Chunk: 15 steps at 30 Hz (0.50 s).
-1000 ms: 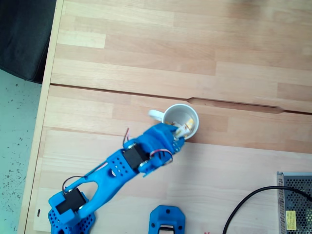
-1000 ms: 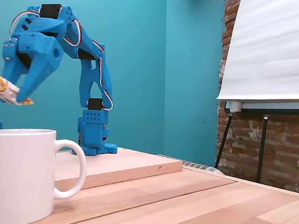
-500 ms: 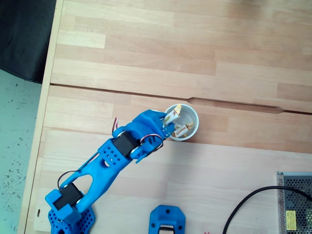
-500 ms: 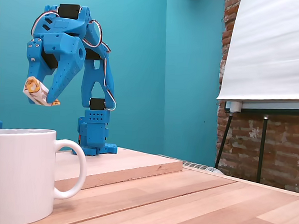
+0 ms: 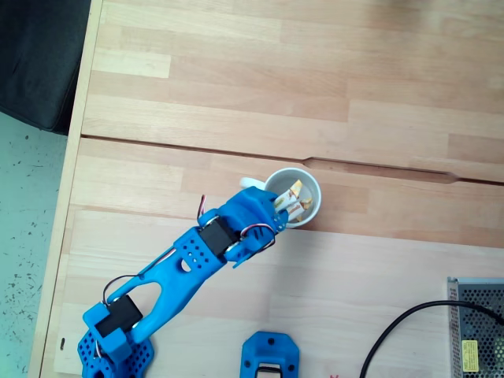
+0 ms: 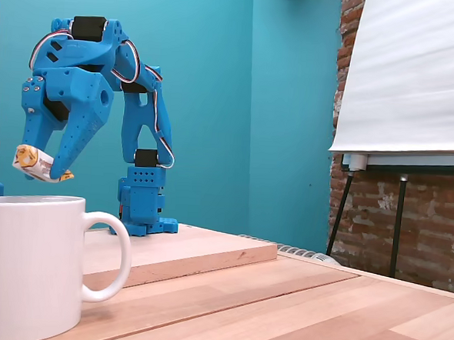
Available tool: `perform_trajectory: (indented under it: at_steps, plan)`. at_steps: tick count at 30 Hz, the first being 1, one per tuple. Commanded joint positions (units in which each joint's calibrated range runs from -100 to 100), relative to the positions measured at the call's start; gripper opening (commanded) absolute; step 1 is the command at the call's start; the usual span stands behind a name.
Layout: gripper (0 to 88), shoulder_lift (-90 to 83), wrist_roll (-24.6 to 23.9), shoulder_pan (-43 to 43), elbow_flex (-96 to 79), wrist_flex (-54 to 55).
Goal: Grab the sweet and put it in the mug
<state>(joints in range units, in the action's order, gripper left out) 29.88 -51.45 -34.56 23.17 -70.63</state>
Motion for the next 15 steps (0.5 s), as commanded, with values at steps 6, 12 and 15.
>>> perform_trajectory:
  at_steps: [6,12,15]
  plan:
    - [0.0,-1.05,0.0,-1.17,0.47,0.3]
    - [0.0,-1.65,0.0,-1.09,0.56,0.3]
    - [0.0,-2.0,0.0,-1.17,0.82,0.3]
